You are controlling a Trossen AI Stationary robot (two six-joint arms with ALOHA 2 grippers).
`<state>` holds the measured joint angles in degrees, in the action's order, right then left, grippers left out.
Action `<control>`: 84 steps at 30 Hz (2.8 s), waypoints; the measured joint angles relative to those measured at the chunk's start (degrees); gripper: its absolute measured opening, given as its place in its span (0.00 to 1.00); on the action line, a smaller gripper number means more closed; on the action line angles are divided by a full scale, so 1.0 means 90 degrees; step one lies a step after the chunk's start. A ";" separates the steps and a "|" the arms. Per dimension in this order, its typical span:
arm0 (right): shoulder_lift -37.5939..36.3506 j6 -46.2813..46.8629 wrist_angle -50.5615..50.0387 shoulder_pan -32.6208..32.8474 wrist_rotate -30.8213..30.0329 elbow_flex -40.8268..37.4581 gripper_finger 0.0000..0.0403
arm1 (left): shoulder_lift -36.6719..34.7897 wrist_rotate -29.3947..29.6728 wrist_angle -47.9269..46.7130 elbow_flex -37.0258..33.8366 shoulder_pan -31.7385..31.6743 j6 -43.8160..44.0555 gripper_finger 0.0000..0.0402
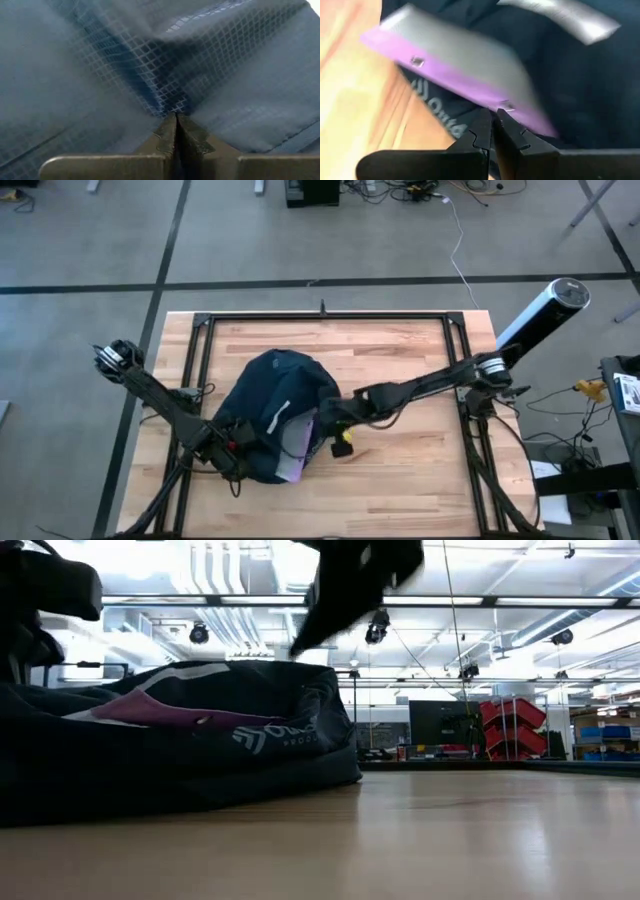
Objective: Unpack backpack
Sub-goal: Put the transparent zip bag into the black backpack
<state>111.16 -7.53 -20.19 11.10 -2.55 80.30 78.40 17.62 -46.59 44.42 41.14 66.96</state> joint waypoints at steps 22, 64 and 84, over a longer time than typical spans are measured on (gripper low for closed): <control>0.1317 -0.0279 0.1531 -0.0126 -0.1072 0.1314 0.00 | -0.0135 0.0313 0.0433 0.0470 0.0058 -0.0403 0.00; 0.1840 0.0513 0.0040 -0.0137 0.3840 0.1423 0.00 | 0.1903 0.2096 0.3728 -0.0775 -0.1181 -0.1096 0.00; 0.0762 -0.0932 -0.2427 -0.0233 0.1564 0.3678 0.00 | 0.1401 0.1766 0.3165 -0.0131 -0.1196 -0.1343 0.00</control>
<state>118.02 -15.92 -42.04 9.00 11.52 113.41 91.00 33.52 -18.10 43.24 30.37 54.88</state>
